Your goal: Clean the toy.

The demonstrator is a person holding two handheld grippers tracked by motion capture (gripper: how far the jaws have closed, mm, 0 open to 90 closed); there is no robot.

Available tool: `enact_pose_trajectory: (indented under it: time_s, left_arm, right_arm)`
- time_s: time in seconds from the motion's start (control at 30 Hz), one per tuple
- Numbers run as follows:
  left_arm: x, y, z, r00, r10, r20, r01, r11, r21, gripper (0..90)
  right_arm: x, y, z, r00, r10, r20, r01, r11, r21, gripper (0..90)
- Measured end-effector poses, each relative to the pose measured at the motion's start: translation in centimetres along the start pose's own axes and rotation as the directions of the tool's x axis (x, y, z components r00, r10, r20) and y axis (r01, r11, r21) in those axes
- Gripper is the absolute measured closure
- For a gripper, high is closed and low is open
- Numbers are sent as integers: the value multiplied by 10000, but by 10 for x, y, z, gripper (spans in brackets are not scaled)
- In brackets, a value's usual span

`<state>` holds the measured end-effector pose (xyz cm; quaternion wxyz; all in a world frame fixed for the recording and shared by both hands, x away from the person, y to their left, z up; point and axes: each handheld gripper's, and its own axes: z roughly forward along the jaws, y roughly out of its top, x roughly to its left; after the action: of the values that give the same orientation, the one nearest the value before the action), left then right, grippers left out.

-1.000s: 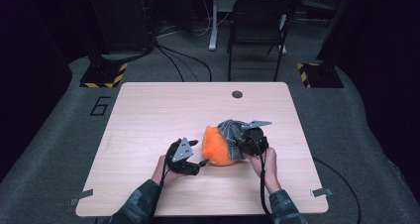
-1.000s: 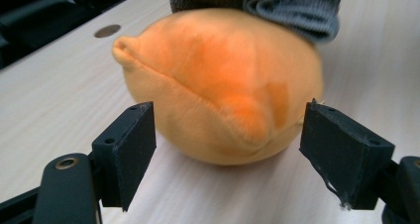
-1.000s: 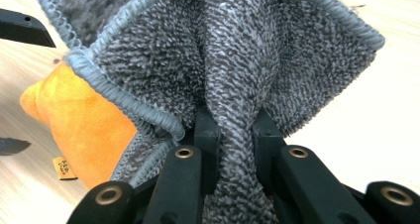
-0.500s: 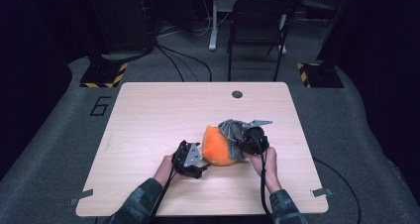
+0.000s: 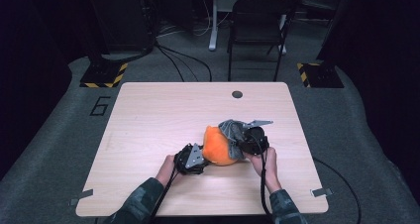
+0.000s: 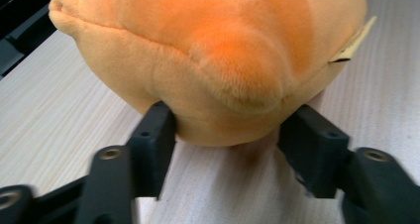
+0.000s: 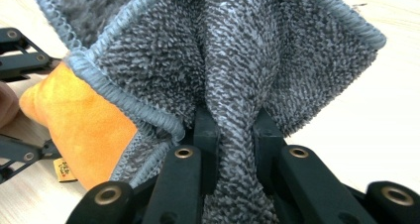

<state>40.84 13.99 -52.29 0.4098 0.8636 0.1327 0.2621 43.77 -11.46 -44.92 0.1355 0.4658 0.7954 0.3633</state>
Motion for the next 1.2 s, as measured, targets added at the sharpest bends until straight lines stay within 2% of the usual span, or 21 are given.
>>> enact_pose_trajectory:
  time_s: [0.17,0.33,0.37,0.5,0.53,0.6,0.63,0.7,0.77,0.8,0.83,0.97,1.2]
  left_arm:
    - [-1,1,1,9999,-58,-86,58,10000,1,577]
    - [-1,2,0,9998,-137,-109,137,9999,-2,653]
    - [-1,2,0,9998,-119,-169,119,9999,35,679]
    - [1,1,0,9996,-243,-143,243,9997,51,705]
    - [1,1,0,9995,-273,-154,274,9996,64,715]
    - [1,1,0,9995,-295,-150,296,9995,57,722]
    - [1,1,0,9995,-288,-157,289,9996,61,725]
    - [1,0,0,9994,-300,-167,301,9995,72,729]
    - [1,0,0,9994,-295,-167,296,9995,55,731]
    - [1,0,0,9994,-295,-167,296,9995,55,731]
    - [1,0,0,9993,-345,-158,346,9994,32,733]
    - [2,-1,0,9984,-537,-168,536,9986,-51,763]
    - [1,-3,0,9977,-626,-261,620,9978,-223,818]
  right_arm:
    - [-1,-1,0,10000,-55,-10,55,10000,-65,780]
    - [-3,-1,-4,9999,92,-118,-95,9997,-243,777]
    - [-6,0,-12,9996,240,-148,-246,9988,-414,775]
    - [-16,-1,-29,9990,337,285,-318,9974,-652,774]
    - [-26,-6,-47,9957,671,643,-615,9944,-860,774]
    - [-30,-9,-52,9941,811,727,-745,9931,-901,774]
    - [-40,-24,-63,9882,1022,1139,-937,9926,-773,774]
    - [-46,-39,-66,9833,1061,1479,-1000,9938,-482,773]
    - [-54,-55,-68,9743,1221,1894,-1229,9924,-80,771]
    - [-54,-55,-68,9743,1221,1894,-1229,9924,-80,771]
    - [-63,-68,-72,9644,1507,2173,-1562,9877,80,768]
    - [-75,-75,-75,9527,1894,2376,-1948,9808,-7,763]
    - [-79,-75,-71,9514,2002,2339,-2081,9781,96,759]
